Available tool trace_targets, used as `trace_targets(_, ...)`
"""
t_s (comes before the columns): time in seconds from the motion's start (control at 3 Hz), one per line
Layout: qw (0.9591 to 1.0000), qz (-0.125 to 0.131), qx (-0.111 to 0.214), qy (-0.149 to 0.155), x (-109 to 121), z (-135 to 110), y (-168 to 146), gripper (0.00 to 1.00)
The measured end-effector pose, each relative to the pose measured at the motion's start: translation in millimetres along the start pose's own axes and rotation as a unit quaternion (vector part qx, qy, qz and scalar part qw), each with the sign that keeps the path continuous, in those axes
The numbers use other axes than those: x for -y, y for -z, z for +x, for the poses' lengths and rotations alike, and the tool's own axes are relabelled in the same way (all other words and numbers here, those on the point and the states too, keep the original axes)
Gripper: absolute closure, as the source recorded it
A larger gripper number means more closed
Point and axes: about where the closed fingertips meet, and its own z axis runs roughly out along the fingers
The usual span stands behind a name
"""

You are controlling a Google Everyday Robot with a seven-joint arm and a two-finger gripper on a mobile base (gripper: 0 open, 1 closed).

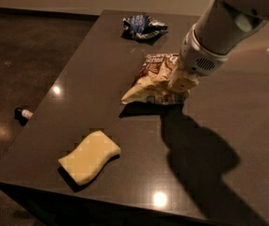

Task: Move brown chip bag near sponge

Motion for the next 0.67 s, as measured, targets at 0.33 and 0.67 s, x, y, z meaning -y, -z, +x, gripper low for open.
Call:
trace_targets(0.33,0.9994,-0.011,0.018,0.028,-45.7,-2.7,24.6,1.00)
trace_targets(0.67,0.9979,-0.027,0.031,0.051,-100.7,-7.2,37.2,0.97)
